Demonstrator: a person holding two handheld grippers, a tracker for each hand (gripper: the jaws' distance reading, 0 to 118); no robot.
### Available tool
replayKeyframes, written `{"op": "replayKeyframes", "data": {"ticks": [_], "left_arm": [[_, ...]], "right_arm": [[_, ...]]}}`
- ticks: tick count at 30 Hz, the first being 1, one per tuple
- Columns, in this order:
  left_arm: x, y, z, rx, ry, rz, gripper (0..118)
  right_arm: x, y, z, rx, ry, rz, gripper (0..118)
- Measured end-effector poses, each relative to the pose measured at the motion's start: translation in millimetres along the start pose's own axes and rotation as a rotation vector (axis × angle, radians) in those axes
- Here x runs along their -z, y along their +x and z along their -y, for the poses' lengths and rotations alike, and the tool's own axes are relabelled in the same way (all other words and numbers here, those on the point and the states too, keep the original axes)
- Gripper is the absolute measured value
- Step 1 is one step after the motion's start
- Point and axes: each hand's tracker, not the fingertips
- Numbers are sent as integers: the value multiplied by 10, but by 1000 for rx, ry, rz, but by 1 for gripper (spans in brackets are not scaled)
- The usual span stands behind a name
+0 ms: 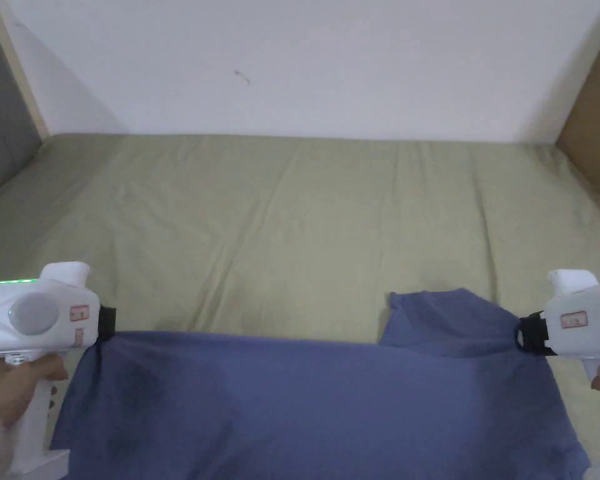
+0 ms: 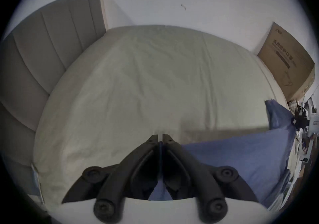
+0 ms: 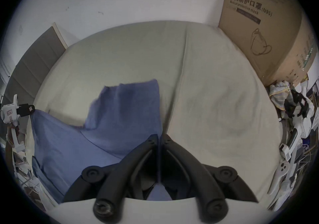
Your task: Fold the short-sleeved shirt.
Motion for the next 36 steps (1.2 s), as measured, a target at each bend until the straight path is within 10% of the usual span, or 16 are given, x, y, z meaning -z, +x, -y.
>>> {"op": "replayKeyframes", "data": {"ticks": [15, 32, 34, 36], "left_arm": [[-1679, -263, 1082, 86, 169, 17, 2], [-1606, -476, 2632, 59, -33, -28, 2], [-1591, -436, 2638, 66, -32, -33, 15], [-1558, -438, 2638, 79, -42, -48, 67]], "right_arm": [[-1595, -60, 1329, -5, 133, -48, 3], [-1339, 55, 2999, 49, -82, -89, 3], [-1333, 8, 3037, 38, -64, -73, 11], [-1346, -2, 3030, 42, -54, -74, 45]]}}
